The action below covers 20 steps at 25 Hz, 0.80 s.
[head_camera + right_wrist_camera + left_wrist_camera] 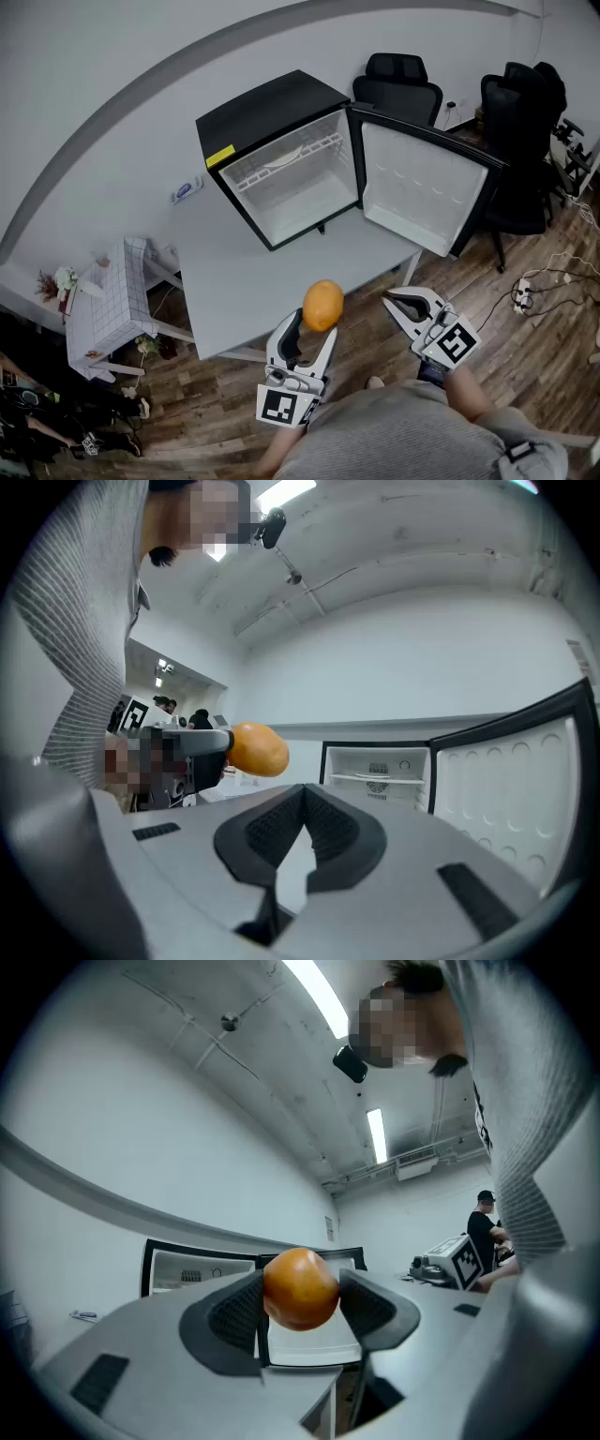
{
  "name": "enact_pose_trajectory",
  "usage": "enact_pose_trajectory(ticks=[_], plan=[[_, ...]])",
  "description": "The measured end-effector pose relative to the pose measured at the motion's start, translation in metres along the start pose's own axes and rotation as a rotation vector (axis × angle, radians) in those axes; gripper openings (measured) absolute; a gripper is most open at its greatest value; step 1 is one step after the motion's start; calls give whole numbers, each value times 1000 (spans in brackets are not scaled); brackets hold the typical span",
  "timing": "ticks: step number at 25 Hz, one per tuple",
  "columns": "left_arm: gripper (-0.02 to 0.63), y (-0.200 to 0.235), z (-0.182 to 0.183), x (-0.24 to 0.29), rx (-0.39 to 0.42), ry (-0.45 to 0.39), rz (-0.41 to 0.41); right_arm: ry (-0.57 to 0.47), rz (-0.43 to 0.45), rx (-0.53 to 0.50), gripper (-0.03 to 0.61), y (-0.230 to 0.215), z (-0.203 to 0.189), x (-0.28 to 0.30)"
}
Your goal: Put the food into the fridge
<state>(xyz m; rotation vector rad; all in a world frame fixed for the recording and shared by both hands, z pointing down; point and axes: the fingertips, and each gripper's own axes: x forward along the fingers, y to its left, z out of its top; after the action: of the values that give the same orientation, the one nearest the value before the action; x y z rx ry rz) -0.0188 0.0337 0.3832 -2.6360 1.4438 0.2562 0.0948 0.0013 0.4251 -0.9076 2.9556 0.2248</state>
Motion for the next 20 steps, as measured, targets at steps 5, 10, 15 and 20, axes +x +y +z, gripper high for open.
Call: enact_pose_trajectory(ticks=[5, 10, 15, 20], plan=[[255, -2, -10, -3, 20, 32, -8, 9, -34, 10, 12, -9, 1, -2], [255, -2, -10, -1, 18, 28, -9, 5, -32, 9, 12, -10, 2, 1], [255, -1, -6, -2, 12, 23, -10, -39, 16, 72, 12, -4, 8, 1], [255, 2, -5, -3, 12, 25, -15, -82, 95, 99, 19, 7, 14, 5]])
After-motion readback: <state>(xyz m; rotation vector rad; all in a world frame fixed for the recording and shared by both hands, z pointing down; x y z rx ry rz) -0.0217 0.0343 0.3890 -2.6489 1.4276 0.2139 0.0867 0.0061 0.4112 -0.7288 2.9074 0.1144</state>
